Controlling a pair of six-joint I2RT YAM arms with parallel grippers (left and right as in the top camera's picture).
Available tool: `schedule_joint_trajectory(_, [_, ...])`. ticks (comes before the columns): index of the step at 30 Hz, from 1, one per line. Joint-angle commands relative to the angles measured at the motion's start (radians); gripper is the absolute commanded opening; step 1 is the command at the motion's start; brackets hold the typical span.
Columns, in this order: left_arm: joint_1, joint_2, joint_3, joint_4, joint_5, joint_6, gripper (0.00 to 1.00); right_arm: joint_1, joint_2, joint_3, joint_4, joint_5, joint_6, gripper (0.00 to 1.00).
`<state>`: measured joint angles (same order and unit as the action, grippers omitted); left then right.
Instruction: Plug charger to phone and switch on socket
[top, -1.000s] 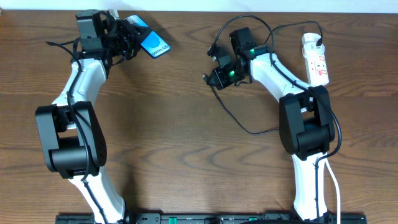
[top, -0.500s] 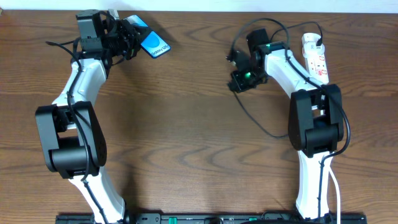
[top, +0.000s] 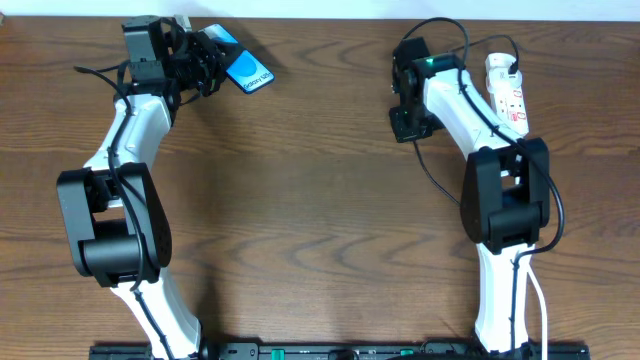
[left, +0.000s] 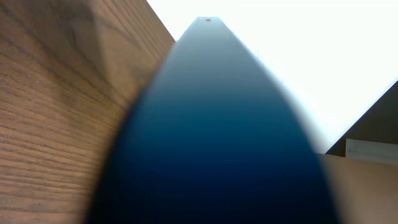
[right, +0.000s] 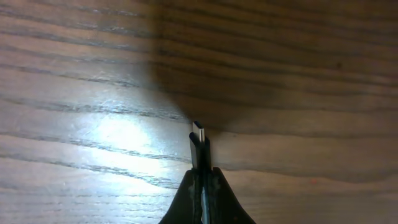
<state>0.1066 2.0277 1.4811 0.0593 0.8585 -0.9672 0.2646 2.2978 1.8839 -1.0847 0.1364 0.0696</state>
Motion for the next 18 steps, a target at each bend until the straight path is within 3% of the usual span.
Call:
schedule_joint_trajectory(1, [0.002,-0.01,0.015,0.009,0.012,0.018,0.07,0.017,0.002,0.022,0.002,0.075,0.039,0.01])
schedule_joint_trajectory(18, [0.002,-0.01,0.015,0.009,0.012,0.018,0.07,0.037,0.008,0.011,0.055,0.014,0.05,0.01])
